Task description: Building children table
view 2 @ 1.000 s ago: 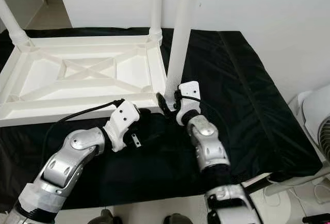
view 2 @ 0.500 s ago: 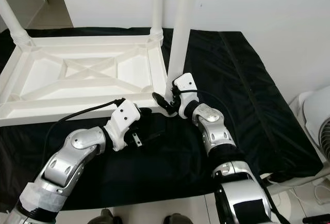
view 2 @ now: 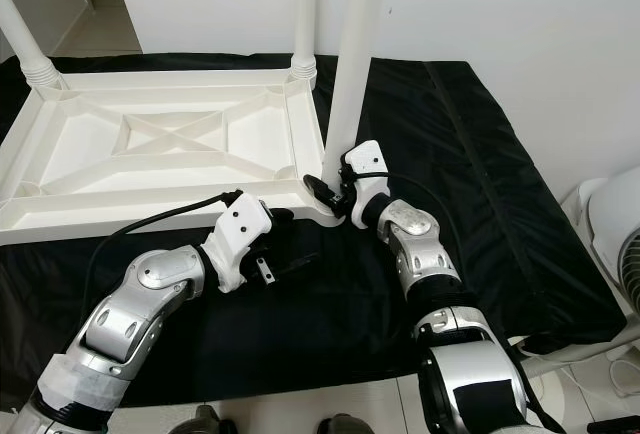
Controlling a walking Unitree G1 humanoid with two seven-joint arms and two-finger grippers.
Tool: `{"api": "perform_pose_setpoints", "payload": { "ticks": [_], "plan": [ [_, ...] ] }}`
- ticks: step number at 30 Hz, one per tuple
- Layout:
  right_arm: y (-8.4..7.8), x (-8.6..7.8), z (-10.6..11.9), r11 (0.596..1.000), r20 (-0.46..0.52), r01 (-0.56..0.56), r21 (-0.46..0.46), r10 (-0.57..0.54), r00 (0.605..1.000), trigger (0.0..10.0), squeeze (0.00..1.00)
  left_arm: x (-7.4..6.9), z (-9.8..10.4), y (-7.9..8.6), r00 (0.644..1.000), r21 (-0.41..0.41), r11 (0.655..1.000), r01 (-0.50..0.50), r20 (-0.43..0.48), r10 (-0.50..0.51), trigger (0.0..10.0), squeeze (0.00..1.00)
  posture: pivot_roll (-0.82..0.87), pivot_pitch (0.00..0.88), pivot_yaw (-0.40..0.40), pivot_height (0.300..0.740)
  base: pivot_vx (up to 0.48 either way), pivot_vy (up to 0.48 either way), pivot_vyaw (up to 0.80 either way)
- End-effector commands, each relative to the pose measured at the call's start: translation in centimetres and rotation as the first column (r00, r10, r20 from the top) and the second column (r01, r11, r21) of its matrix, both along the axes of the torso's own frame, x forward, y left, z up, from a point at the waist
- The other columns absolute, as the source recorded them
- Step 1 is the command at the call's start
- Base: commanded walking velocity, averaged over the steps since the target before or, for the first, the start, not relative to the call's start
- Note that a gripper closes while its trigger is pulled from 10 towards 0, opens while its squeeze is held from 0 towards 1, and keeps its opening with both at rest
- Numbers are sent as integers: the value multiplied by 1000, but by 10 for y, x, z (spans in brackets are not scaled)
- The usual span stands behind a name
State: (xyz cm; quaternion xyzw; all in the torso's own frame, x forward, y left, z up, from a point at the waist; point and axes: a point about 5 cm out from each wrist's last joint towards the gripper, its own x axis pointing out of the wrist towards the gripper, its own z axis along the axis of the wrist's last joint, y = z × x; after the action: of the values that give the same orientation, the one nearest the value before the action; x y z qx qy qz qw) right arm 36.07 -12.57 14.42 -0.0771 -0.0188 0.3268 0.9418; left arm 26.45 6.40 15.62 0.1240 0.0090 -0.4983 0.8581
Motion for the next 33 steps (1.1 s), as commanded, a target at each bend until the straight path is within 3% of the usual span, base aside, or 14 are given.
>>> {"api": "perform_pose_setpoints", "payload": {
  "ticks": [1,8,10,11,14,17,20,22,23,24,33],
  "plan": [
    [0,-4,-15,998,-61,64,-6,-65,996,10000,0,1,-1,2,999,12,999,-53,9,53,10000,0,-32,51,-13,740,0,0,0],
    [10,-7,-18,970,-86,235,60,-229,970,10000,0,1,-2,1,999,11,999,-53,8,53,10000,0,-32,51,-16,740,0,0,0],
    [18,-9,-18,926,-96,364,100,-355,930,10000,0,1,-2,2,998,10,998,-56,8,56,10000,0,-34,53,-18,740,0,0,0],
    [18,-9,-18,926,-96,364,100,-355,930,10000,0,1,-2,2,998,10,998,-56,8,56,10000,0,-34,53,-18,740,0,0,0],
    [26,-13,-16,814,-141,555,175,-537,832,10000,0,2,-2,3,998,9,998,-60,8,60,10000,0,-33,53,-22,740,0,0,0],
    [34,-15,-13,811,-166,543,217,-518,839,10000,0,2,-2,2,998,7,998,-60,7,60,10000,0,-33,53,-22,740,0,0,0],
    [37,-17,-4,848,-122,468,248,-452,883,10000,0,1,-2,0,999,7,999,-46,7,46,10000,0,-47,54,-14,740,0,0,0],
    [37,-17,-2,852,-117,460,251,-445,888,10000,0,1,-2,-1,999,8,999,-43,7,43,10000,0,-47,54,-14,740,0,0,0],
    [34,-17,-1,856,-104,453,249,-441,891,10000,267,2,-2,-1,999,9,999,-42,8,42,10000,0,-46,52,-14,740,0,0,0],
    [32,-18,0,856,-94,446,260,-437,894,10000,1000,2,-2,0,999,8,999,-45,9,45,10000,0,-45,52,-14,740,0,0,0],
    [20,-30,10,851,-33,451,269,-460,888,10000,1000,2,-1,1,998,5,998,-55,10,55,10000,0,-38,57,-22,740,0,0,0]
  ]
}}
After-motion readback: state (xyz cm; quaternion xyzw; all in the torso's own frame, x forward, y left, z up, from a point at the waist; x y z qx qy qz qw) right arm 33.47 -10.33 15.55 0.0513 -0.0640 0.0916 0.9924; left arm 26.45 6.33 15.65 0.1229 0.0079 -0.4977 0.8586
